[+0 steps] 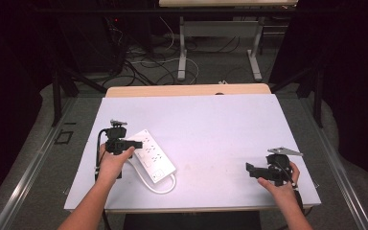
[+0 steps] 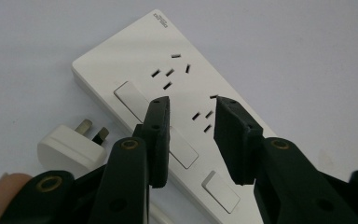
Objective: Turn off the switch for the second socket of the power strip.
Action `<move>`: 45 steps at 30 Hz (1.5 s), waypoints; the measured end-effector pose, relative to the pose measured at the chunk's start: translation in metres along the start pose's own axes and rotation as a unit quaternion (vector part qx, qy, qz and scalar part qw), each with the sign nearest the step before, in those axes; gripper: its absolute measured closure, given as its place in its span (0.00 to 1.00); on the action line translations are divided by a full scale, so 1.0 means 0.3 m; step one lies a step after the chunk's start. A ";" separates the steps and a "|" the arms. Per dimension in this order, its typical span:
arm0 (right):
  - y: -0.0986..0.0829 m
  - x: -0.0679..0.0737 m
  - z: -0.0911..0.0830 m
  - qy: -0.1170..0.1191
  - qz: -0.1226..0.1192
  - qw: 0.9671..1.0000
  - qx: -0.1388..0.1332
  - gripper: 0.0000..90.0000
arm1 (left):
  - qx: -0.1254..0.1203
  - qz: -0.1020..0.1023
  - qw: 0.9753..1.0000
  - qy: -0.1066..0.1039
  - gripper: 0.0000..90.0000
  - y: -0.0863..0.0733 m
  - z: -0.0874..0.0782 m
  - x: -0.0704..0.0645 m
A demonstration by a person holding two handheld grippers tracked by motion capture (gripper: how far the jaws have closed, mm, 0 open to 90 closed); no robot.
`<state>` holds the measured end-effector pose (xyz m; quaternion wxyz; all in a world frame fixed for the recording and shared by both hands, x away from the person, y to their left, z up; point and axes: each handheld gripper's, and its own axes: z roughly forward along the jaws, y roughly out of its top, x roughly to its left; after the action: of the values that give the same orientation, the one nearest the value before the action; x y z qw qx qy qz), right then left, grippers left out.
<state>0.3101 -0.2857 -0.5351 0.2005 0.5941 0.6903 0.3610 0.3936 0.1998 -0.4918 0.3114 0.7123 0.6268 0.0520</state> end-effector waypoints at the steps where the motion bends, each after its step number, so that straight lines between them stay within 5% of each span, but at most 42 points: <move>1: 0.000 -0.001 0.001 0.000 -0.001 1.000 -0.001 0.00 | -0.002 -0.005 1.000 0.003 0.76 -0.001 0.007 0.002; 31: -0.001 -0.002 0.004 0.005 0.002 1.000 0.001 0.00 | 0.041 0.002 0.999 0.017 0.91 0.002 0.057 0.020; 45: -0.001 -0.002 0.003 0.007 0.002 1.000 0.002 0.00 | 0.037 0.004 0.999 0.028 0.94 0.001 0.072 0.018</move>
<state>0.3108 -0.2862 -0.5359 0.1942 0.5936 0.6908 0.3643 0.4048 0.1967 -0.5107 0.2665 0.7244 0.6338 0.0503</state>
